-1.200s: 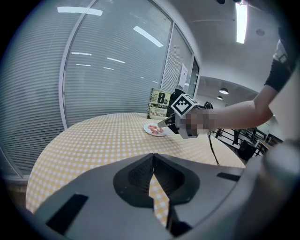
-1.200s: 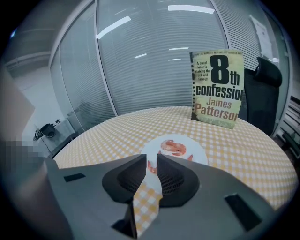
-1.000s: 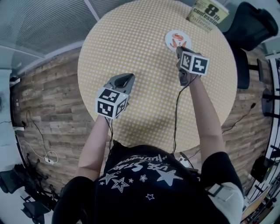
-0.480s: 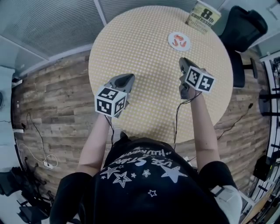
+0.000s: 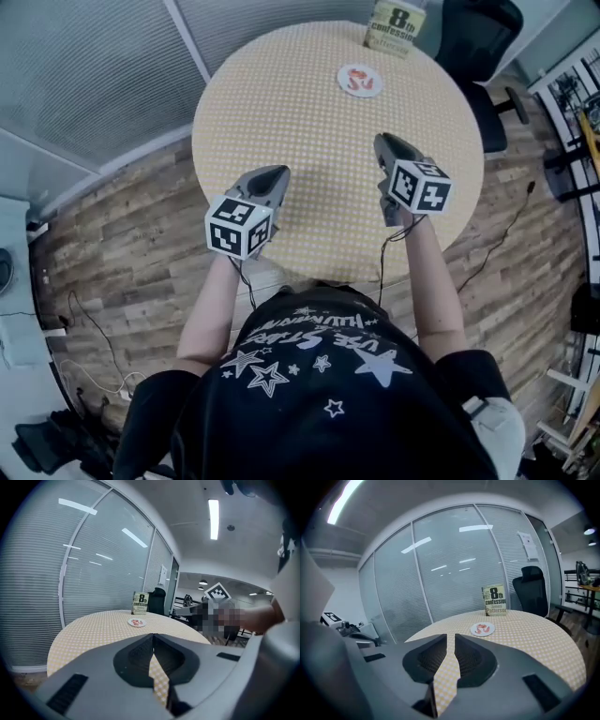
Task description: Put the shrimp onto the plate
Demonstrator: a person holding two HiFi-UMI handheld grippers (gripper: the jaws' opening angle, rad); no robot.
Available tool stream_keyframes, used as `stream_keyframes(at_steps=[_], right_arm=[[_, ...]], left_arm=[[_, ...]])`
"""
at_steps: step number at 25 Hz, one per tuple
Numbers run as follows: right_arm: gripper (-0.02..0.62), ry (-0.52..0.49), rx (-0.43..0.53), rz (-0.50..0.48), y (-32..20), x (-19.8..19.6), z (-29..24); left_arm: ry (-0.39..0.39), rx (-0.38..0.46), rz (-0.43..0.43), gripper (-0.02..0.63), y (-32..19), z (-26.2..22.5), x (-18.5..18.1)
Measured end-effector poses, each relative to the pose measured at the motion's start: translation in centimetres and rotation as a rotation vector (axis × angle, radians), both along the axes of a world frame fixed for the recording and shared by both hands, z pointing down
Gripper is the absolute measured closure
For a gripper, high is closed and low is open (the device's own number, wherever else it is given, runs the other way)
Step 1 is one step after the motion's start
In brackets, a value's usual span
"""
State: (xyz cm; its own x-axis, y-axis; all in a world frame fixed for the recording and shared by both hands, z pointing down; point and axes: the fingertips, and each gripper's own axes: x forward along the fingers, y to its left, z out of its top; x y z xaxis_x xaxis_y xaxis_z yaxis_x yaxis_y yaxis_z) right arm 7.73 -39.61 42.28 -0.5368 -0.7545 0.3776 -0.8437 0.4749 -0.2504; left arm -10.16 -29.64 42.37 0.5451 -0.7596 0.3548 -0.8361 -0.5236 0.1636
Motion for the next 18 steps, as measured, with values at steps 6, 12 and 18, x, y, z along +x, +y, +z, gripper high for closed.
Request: stream_keyframes(at_steps=[6,12,18], right_arm=[[0.531,0.043,0.027,0.009,6.6,-0.4,0.0],[0.531,0.013,-0.031,0.147,15.5,2.7,2.3],[0.531,-0.020,-0.034,0.304,21.5,7.1,3.4]], left_arm=[[0.025,-0.013,0.102,0.600,2.2,0.4,0.2],[0.046,-0.023,0.244,0.600,6.2,1.6,2.4],[0.055,-0.046,0.289,0.600,8.2,2.9,3.5]])
